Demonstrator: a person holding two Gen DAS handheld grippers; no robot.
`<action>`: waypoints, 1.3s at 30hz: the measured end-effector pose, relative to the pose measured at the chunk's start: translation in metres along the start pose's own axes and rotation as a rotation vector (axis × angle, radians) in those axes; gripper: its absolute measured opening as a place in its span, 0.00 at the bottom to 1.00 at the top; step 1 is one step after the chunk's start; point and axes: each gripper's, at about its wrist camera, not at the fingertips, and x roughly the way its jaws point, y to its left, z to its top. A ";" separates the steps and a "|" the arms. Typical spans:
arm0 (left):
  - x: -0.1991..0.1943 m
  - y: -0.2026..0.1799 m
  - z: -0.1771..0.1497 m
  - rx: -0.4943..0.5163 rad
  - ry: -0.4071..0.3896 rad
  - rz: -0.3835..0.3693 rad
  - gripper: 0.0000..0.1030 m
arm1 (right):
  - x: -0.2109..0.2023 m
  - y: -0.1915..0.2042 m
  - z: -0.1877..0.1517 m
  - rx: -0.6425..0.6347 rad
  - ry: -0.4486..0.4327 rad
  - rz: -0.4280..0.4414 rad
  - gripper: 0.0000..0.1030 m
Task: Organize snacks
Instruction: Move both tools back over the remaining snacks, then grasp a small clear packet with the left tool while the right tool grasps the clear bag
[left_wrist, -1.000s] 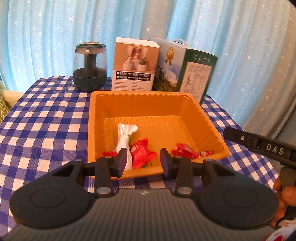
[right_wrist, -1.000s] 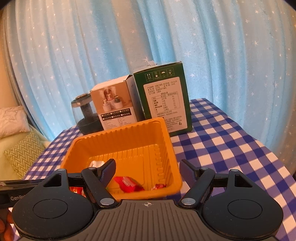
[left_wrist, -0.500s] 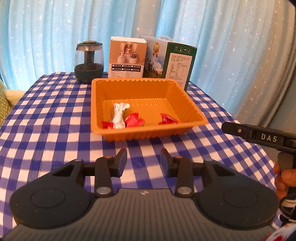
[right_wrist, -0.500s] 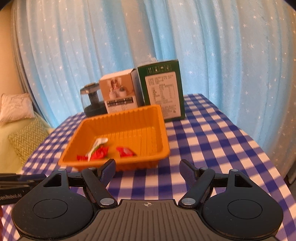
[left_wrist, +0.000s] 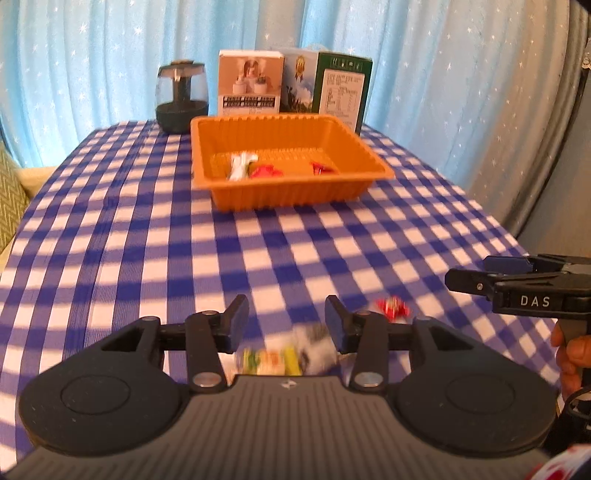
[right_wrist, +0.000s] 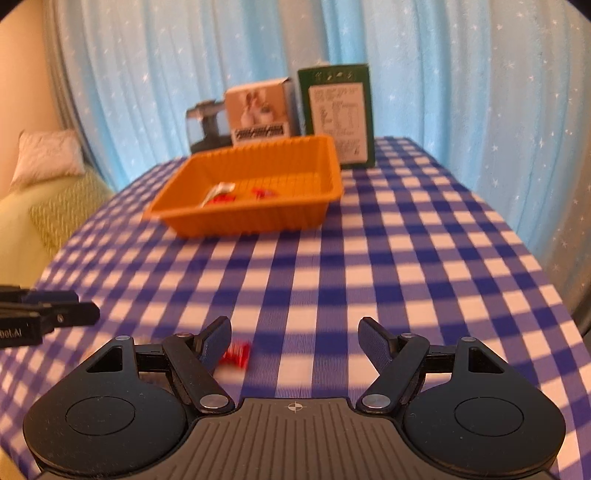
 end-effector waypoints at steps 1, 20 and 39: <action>-0.002 0.001 -0.006 0.000 0.009 0.004 0.40 | -0.002 0.002 -0.005 -0.015 0.007 0.004 0.73; -0.002 0.024 -0.041 -0.006 0.075 0.091 0.40 | 0.034 0.073 -0.041 -0.499 0.093 0.165 0.73; 0.009 0.031 -0.039 -0.054 0.089 0.104 0.40 | 0.086 0.098 -0.026 -0.741 0.104 0.256 0.72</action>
